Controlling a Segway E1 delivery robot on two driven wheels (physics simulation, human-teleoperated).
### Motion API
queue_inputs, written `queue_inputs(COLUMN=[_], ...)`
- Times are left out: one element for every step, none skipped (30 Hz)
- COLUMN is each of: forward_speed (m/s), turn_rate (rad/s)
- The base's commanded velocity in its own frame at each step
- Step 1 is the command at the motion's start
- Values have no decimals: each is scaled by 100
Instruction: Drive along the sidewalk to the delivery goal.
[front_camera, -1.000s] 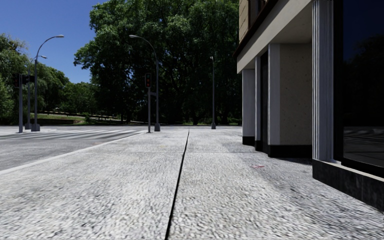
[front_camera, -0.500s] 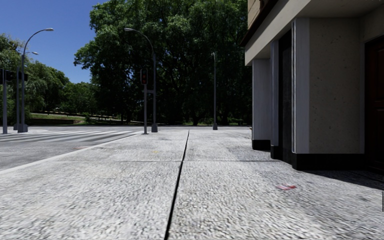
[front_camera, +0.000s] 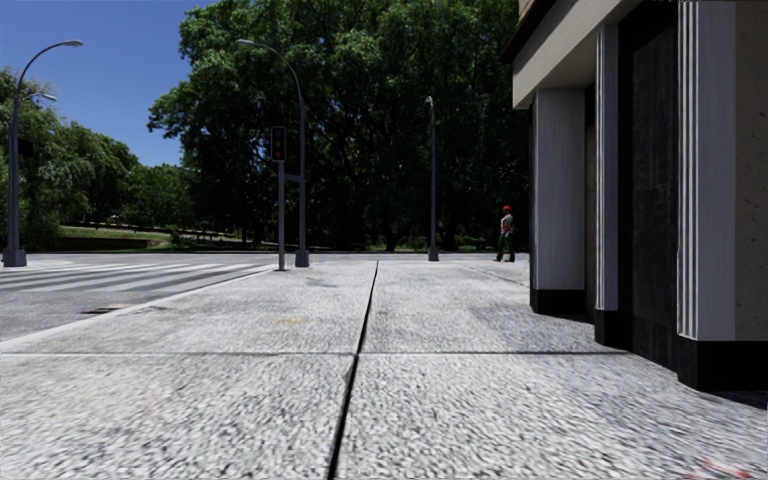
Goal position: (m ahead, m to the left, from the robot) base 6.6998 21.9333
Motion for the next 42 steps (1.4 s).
queue_inputs(forward_speed=[200, 200, 200, 200, 200, 200, 200, 200, 200, 200, 200, 200, 200, 200, 200, 200, 200, 200, 200, 200, 200, 200, 200, 200, 200, 200, 200, 200, 200, 200, 200, 200, 200, 200, 200, 200, 200, 200, 200, 200, 200, 200], turn_rate=[0, 0, 0, 0, 0, 0, 0, 0, 0, 0, 0, 0, 0, 0, 0, 0, 0, 0, 0, 0, 0, 0, 0, 0, 0, 0, 0, 0, 0, 0, 0, 0, 0, 0, 0, 0, 0, 0, 0, 3, 3, 10])
